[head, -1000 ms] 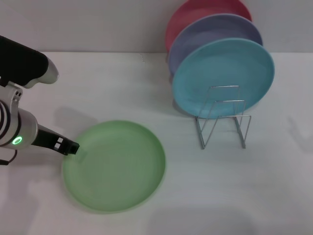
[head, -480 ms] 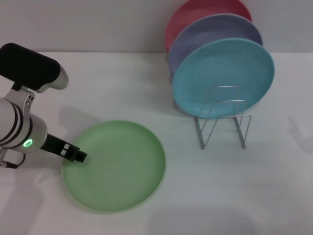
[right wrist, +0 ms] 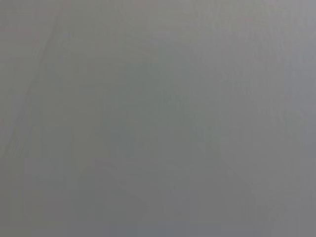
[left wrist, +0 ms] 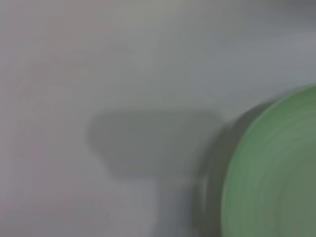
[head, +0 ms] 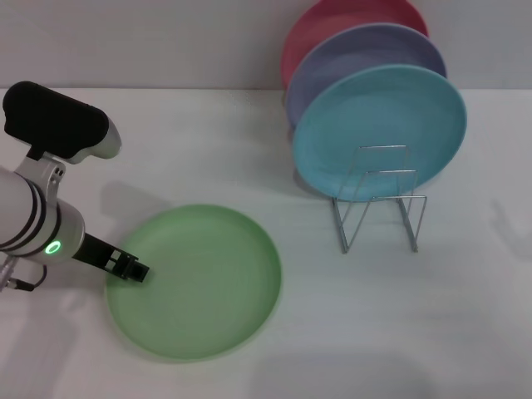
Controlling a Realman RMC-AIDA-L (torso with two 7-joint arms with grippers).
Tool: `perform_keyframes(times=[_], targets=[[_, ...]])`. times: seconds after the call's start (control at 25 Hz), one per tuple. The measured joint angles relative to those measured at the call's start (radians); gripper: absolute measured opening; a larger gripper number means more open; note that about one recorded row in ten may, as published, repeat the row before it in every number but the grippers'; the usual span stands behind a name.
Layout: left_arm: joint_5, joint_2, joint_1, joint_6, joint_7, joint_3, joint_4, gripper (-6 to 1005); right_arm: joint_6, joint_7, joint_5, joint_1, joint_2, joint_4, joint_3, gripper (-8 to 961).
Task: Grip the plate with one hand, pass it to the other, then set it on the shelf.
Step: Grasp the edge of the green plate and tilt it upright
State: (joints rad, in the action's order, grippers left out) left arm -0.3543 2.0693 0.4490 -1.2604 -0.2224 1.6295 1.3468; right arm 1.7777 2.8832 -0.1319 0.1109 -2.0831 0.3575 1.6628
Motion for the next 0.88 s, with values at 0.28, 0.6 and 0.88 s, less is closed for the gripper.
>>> perform_keyframes(times=[0.28,0.6,0.88], targets=[[0.001,-0.001,0.0,0.004,0.025,0.022,-0.001,569,0.002,0.001,-0.003,-0.005,-0.001,0.0,0.01,810],[0.004,0.0,-0.002,0.0,0.034,0.033,0.005,408,0.002,0.001,-0.005,-0.012,-0.001,0.0,0.011,809],[0.0,0.0,-0.005,-0.001,0.037,0.047,0.009,311,0.002,0.001,-0.006,-0.018,-0.002,0.0,0.011,810]])
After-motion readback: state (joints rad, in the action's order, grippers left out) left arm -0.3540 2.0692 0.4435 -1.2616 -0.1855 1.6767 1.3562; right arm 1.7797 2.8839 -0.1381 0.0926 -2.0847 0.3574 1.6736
